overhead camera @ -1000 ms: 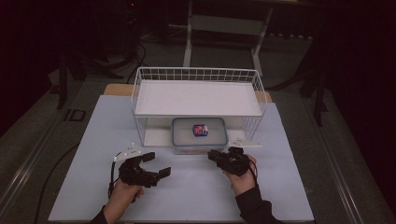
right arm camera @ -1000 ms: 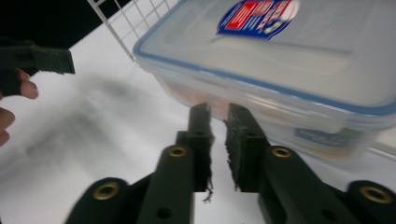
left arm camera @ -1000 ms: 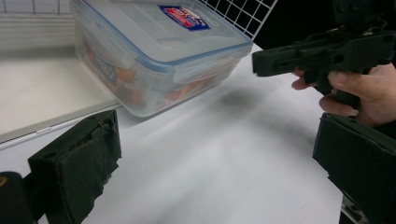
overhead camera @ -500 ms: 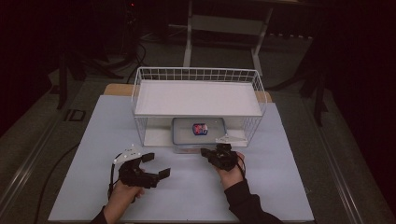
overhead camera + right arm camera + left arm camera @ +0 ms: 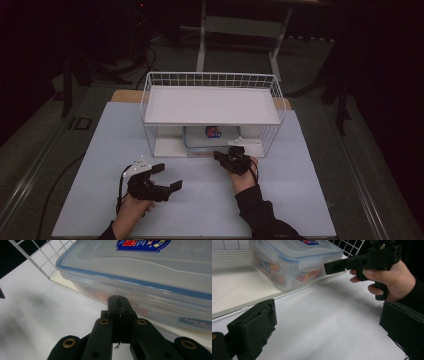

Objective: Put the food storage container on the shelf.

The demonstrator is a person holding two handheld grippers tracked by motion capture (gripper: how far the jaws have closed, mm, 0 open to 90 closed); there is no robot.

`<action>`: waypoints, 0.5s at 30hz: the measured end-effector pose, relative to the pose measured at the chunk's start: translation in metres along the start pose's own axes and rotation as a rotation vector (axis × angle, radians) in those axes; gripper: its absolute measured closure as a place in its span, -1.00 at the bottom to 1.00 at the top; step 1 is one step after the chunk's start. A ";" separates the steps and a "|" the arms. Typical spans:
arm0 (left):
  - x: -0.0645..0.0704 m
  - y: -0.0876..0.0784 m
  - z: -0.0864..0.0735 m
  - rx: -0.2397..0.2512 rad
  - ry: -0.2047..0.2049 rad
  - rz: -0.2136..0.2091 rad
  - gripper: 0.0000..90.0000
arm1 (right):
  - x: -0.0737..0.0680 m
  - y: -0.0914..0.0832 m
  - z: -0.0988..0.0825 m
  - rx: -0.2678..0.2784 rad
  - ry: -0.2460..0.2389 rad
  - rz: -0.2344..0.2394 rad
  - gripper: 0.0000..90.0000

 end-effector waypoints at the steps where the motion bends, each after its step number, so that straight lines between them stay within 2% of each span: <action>1: 0.000 0.000 0.000 0.004 -0.002 0.001 -0.99 | 0.000 0.002 0.001 0.004 -0.004 -0.003 1.00; 15: 0.000 0.000 -0.003 -0.005 0.036 0.009 -0.99 | 0.005 0.020 0.015 0.044 0.016 -0.016 0.99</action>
Point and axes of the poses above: each handheld gripper's, and its own axes: y roughly forward along the jaws, z roughly out of its top, x roughly to its right, the point moved 9 cm from there along y, roughly forward along the jaws, and after that the axes turned 14 degrees about x, right-handed, at the moved point
